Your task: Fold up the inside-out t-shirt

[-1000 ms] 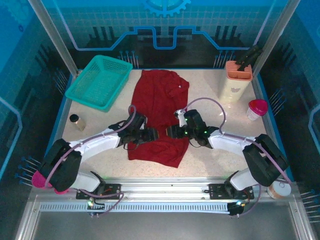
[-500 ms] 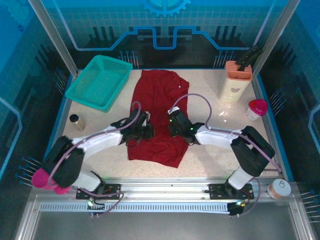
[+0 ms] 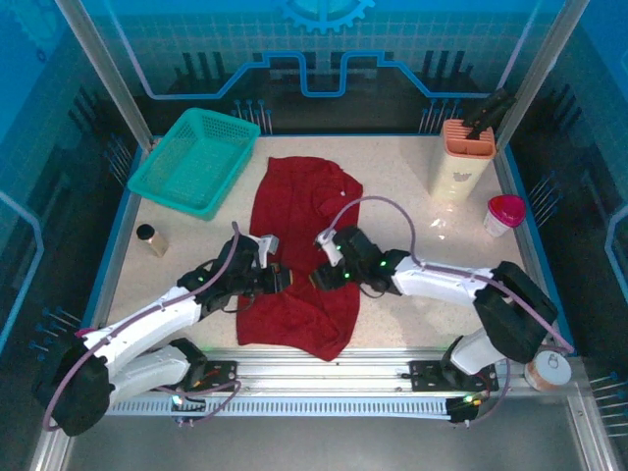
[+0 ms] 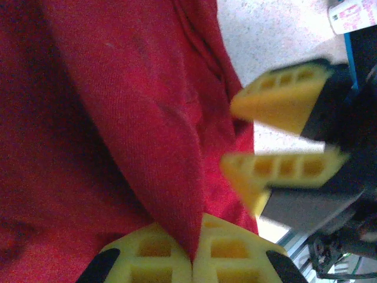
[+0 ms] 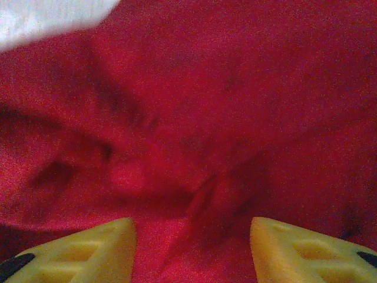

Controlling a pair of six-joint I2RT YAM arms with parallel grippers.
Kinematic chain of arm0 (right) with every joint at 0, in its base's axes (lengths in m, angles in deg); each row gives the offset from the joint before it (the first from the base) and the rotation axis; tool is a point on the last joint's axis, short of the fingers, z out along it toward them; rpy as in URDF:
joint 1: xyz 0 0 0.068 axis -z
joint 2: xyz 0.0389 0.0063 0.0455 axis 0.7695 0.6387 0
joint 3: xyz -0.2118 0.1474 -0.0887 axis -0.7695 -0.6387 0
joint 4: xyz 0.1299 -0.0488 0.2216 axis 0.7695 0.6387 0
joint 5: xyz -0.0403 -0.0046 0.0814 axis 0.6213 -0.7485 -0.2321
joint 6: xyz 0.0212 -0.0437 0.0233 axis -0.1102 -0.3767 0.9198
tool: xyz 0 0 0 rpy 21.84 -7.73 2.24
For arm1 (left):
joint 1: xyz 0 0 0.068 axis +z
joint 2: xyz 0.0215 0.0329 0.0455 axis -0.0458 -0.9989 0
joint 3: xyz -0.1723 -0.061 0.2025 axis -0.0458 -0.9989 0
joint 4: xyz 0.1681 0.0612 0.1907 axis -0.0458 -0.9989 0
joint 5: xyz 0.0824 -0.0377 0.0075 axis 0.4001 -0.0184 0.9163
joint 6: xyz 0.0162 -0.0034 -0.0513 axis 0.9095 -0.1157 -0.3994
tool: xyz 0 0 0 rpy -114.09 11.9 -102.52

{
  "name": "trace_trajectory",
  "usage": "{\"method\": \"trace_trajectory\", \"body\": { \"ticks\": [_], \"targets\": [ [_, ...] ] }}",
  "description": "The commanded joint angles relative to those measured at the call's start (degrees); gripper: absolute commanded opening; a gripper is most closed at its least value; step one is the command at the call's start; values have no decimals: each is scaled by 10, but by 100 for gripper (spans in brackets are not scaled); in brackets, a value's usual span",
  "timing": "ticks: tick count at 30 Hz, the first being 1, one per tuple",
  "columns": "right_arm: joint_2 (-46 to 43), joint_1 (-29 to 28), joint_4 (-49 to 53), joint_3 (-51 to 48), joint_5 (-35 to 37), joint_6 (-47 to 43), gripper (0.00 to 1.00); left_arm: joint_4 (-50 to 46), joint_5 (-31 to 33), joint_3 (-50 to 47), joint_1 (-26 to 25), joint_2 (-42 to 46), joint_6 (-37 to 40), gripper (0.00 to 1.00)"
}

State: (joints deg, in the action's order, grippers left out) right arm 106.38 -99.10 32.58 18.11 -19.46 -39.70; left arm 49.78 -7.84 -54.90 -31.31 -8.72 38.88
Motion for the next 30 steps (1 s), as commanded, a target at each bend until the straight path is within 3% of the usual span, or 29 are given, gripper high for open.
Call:
{"method": "trace_trajectory", "body": {
  "ticks": [1, 2, 3, 5, 6, 9, 12, 15, 16, 17, 19, 25, 30],
  "targets": [
    [39, -45, 9, -5, 75, 35, 56, -20, -3, -19, -3, 22, -18, 0],
    [52, -48, 13, 1, 112, 50, 52, -22, 0, -23, -3, 29, -20, 1],
    [60, -46, 8, 3, 138, 59, 43, -20, 1, -26, -3, 35, -21, 2],
    [56, -34, -3, 5, 182, 68, 4, -13, 12, -40, -3, 45, -19, 2],
    [46, -26, -3, 6, 188, 70, 0, -15, 23, -43, -2, 47, -19, 1],
    [-5, 17, 7, 11, 158, 62, 0, -32, 56, -47, -1, 48, -9, 0],
    [-19, 83, 11, 15, 46, 58, 0, -53, 104, -51, -1, 48, 0, 0],
    [-17, 116, 9, 15, -57, 39, 0, -33, 106, -55, -1, 41, 23, 10],
    [-15, 116, 6, 12, -72, 28, 0, -29, 101, -53, -1, 38, 32, 19],
    [-12, 115, 5, 10, -75, 26, 0, -28, 97, -46, -1, 33, 41, 35],
    [-7, 115, -2, 5, -92, 25, 0, -17, 86, -32, -1, 24, 72, 47],
    [-19, 125, -2, -2, -107, 21, 0, -4, 112, 66, -32, -59, 248, 49],
    [-39, 153, 2, 0, -140, 35, 0, 33, 64, 116, -59, -152, 370, 56]
  ]
}}
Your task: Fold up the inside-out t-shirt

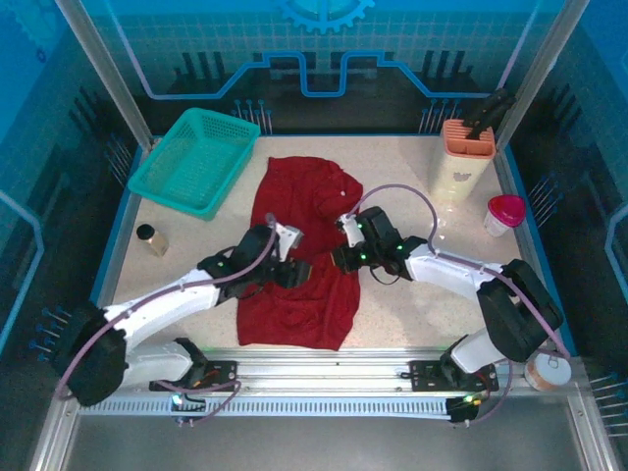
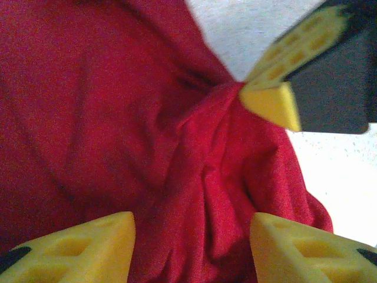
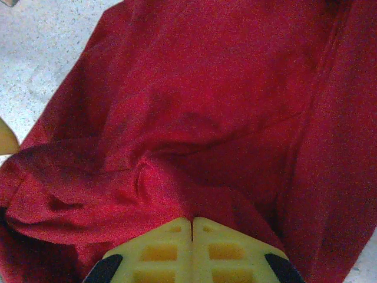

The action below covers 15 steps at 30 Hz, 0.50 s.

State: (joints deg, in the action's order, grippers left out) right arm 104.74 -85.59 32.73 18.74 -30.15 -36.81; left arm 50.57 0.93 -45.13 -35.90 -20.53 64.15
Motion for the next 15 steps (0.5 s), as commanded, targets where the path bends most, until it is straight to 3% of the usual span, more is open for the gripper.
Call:
{"method": "trace_trajectory", "body": {
  "ticks": [1, 8, 10, 13, 14, 15],
  "targets": [
    [-26, 23, -7, -11, -39, 11, 0, 28, -25, 26, -17, -53, 136, 57],
    [-10, 81, -58, -40, -94, 41, 0, 72, 39, 63, -18, -158, 214, 54],
    [5, 88, -70, -48, -59, 24, 0, 59, 48, 84, -16, -172, 220, 33],
    [36, 109, -109, -50, -58, 33, 0, 76, -18, 78, -12, -151, 220, 7],
    [40, 111, -122, -50, -51, 33, 0, 79, -43, 76, -8, -139, 213, 0],
    [42, 110, -134, -53, -33, 31, 0, 71, -73, 77, -2, -123, 196, 0]
  ]
}}
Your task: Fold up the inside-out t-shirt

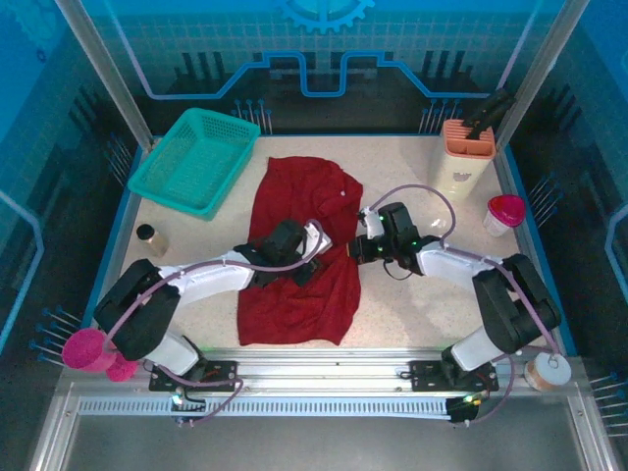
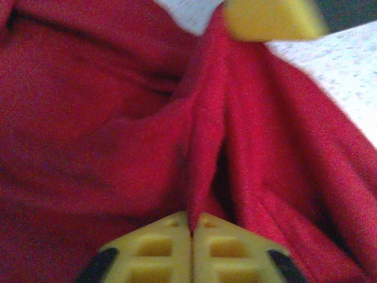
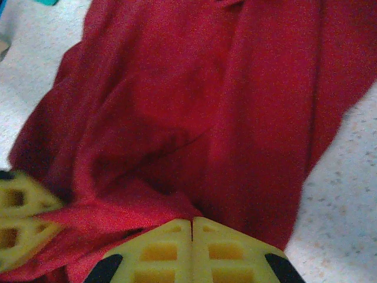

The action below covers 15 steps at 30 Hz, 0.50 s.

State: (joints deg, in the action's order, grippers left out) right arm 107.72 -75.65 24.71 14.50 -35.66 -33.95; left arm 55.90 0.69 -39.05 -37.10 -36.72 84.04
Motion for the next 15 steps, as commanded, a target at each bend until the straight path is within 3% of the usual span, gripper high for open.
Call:
{"method": "trace_trajectory", "body": {
  "ticks": [1, 6, 12, 15],
  "targets": [
    [14, 11, -71, -14, 36, -3, 0, 8, -103, 18, 16, 59, -24, 0],
    [33, 7, -101, -11, 53, -39, 0, 12, -230, -12, 32, 140, -116, 0],
    [26, -11, -195, -58, 66, -70, 0, 47, -311, -61, 85, 162, -235, 0],
    [-13, -22, -184, -73, 98, -77, 21, 87, -326, -84, 110, 156, -281, 0]
  ]
}}
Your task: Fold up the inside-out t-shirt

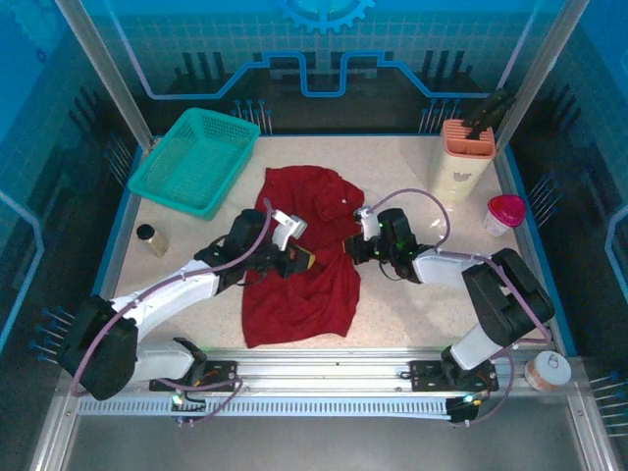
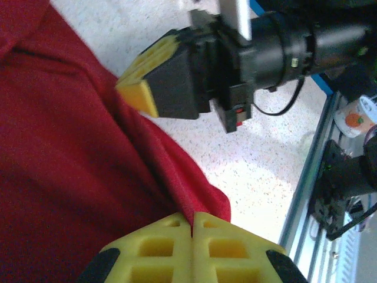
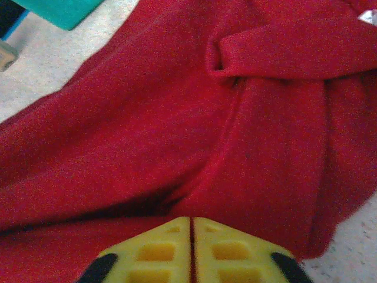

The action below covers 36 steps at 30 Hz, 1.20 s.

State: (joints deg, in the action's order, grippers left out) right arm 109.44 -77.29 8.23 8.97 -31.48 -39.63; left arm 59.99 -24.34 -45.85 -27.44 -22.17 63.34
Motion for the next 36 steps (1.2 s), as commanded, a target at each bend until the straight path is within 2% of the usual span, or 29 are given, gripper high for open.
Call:
{"method": "trace_trajectory", "body": {
  "ticks": [1, 4, 8, 10, 12, 14, 17, 19, 21, 25, 29, 33, 35, 36],
  "targets": [
    [-51, -14, -8, -25, 67, -31, 21, 45, -77, -16, 23, 5, -87, 0],
    [-125, -57, 48, -37, 91, -66, 19, 36, -77, -14, 39, -9, -114, 0],
    [-202, -124, 89, -62, 67, -96, 18, 53, -99, -11, 54, -41, -155, 0],
    [-225, -153, 73, -79, 58, -109, 22, 63, -118, -10, 59, -54, -179, 0],
    [-225, -173, 59, -83, 50, -123, 33, 77, -131, -15, 60, -57, -191, 0],
    [-204, -180, 55, -78, 17, -124, 37, 90, -133, -21, 60, -58, -197, 1],
    [-147, -188, 20, -66, -47, -113, 38, 53, -134, -11, 64, -63, -192, 2],
    [-105, -184, 31, -37, -81, -117, 40, 17, -133, -5, 64, -58, -179, 3],
    [-71, -180, 48, -5, -105, -132, 45, 21, -127, -16, 66, -47, -179, 4],
    [-22, -177, 43, 26, -89, -137, 52, 34, -129, -27, 79, -43, -192, 5],
    [19, -164, -15, 33, -96, -120, 53, 45, -129, -35, 84, -44, -202, 6],
    [72, -174, -50, 46, -88, -122, 53, 59, -134, -38, 94, -50, -216, 6],
    [91, -174, -67, 45, -77, -115, 49, 62, -138, -39, 97, -46, -218, 7],
    [99, -172, -78, 43, -70, -112, 41, 63, -138, -42, 98, -43, -217, 7]
  ]
}}
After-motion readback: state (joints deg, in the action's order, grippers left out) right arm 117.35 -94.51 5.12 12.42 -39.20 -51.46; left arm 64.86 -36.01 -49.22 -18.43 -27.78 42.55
